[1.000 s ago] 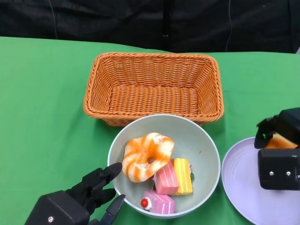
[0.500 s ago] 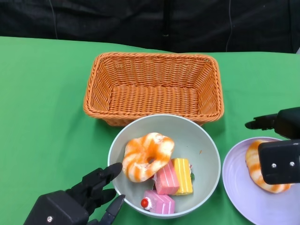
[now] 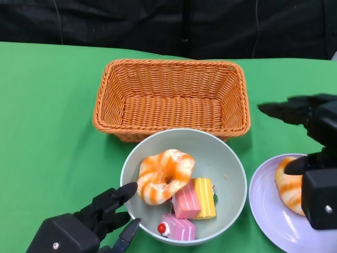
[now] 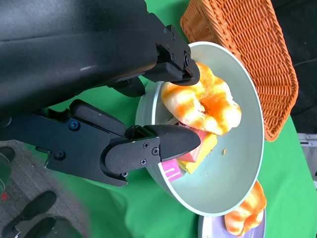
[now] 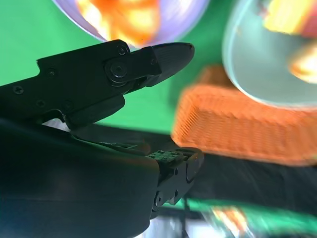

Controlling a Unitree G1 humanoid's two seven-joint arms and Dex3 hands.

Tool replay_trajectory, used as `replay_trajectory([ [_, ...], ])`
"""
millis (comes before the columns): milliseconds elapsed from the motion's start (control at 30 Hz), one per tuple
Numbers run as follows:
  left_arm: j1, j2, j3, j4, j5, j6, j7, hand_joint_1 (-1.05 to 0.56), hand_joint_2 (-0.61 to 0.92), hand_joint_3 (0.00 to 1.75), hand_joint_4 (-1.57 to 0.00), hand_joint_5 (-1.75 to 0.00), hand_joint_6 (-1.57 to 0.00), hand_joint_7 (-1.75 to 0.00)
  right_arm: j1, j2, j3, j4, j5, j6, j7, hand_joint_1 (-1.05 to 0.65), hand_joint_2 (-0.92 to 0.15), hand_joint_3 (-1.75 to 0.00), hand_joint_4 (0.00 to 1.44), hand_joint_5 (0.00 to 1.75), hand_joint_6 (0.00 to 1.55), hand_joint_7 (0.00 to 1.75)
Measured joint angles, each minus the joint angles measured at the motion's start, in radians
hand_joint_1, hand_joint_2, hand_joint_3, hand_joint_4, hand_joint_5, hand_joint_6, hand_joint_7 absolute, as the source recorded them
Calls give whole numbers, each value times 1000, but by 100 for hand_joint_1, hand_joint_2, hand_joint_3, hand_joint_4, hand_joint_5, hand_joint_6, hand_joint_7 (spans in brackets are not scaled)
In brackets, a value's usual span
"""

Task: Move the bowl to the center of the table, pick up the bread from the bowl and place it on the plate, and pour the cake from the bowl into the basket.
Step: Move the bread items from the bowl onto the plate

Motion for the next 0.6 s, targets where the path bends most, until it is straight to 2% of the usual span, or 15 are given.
replay_trajectory([
  [333,-6,-3,0,0,0,0,0,-63,92,63,-14,-63,-35,-1,9,95,-4,-74,122,-86,-79,-49,-91,-1,40,18,35,7],
  [500,-3,-4,0,0,16,0,1,-63,92,64,-16,-64,-35,-1,9,131,20,-61,138,-154,-106,-48,-91,0,43,23,39,8],
  [567,-3,-4,-1,-1,21,0,2,-63,92,64,-17,-64,-36,-1,6,146,38,-40,139,-186,-121,-47,-91,0,44,27,42,10],
  [600,-4,-5,-1,-3,21,0,2,-63,92,64,-17,-64,-36,-1,5,154,48,-26,138,-204,-129,-47,-90,0,41,35,43,10],
])
